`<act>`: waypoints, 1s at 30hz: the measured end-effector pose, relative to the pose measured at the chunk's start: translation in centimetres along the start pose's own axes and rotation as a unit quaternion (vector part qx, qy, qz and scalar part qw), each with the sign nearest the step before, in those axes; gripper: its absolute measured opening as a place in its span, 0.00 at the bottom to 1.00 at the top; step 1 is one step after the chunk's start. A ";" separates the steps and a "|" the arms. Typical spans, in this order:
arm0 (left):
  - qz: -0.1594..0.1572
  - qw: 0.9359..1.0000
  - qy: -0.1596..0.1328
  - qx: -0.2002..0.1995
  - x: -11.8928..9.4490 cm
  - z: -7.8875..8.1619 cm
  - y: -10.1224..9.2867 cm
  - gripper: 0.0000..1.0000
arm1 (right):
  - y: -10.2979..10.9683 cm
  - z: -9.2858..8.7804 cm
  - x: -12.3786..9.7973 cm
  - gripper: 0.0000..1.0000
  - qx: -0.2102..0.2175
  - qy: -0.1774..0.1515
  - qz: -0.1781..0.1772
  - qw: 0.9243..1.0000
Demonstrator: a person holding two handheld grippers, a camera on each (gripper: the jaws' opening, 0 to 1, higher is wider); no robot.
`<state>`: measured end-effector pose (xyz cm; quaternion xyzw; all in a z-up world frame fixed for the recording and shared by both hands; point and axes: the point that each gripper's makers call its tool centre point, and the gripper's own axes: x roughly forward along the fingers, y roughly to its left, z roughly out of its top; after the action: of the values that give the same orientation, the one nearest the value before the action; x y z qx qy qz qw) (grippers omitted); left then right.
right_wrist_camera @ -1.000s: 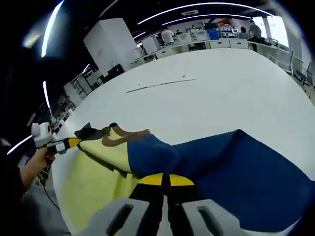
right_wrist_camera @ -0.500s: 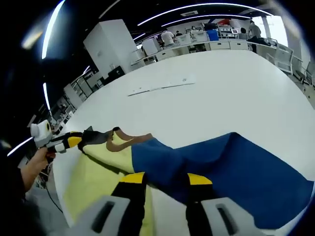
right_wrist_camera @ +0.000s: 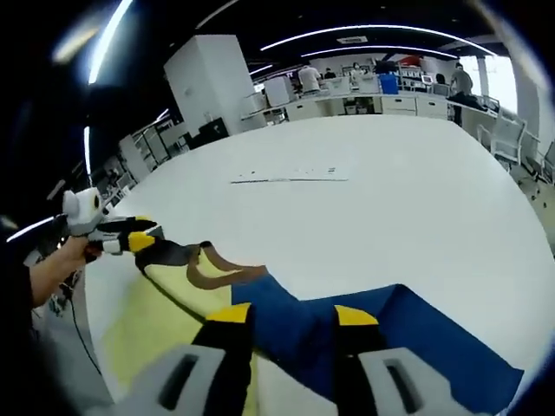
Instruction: Fold the garment on the visible template until the final outline fits inside the template.
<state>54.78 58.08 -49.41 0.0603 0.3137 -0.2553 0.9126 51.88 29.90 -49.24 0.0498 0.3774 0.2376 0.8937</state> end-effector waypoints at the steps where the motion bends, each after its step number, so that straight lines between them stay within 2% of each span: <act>1: 0.001 1.000 -0.002 0.002 0.1 0.0 0.0 0.33 | 0.1 -0.2 0.2 0.32 -0.003 0.008 0.004 1.000; 5: 0.005 0.999 0.019 0.027 0.3 -0.8 0.0 0.32 | -0.2 -0.4 1.2 0.31 -0.015 0.026 0.015 0.999; 7: 0.006 0.999 0.024 0.025 0.3 -1.0 0.1 0.29 | 0.0 -0.7 1.5 0.29 -0.016 0.038 0.023 0.999; 10: 0.011 0.999 0.037 0.015 0.2 -1.5 0.3 0.20 | 0.0 -0.8 2.0 0.19 -0.023 0.048 0.033 0.998; 12: 0.012 0.998 0.057 0.012 0.2 -2.3 0.3 0.13 | 0.0 -1.1 2.2 0.16 -0.021 0.060 0.034 0.997; 18: 0.009 0.997 0.070 0.020 -0.1 -2.8 -0.2 0.00 | -0.2 -1.7 2.2 0.01 -0.023 0.082 0.034 0.996; 23: 0.009 0.998 0.066 0.019 -0.2 -2.5 0.0 0.00 | -0.2 -1.8 2.3 0.00 -0.020 0.084 0.036 0.996; 25: 0.013 0.998 0.055 0.014 -0.4 -2.0 0.1 0.00 | -0.2 -1.5 2.2 0.00 -0.021 0.079 0.033 0.996; 30: 0.020 1.000 0.007 0.020 -0.8 0.5 0.6 0.00 | -0.6 1.5 1.6 0.00 -0.031 0.022 0.023 0.999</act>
<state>54.86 58.82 -48.55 0.0865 0.3136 -0.2424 0.9140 54.11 30.30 -49.38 0.0251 0.3879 0.2707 0.8807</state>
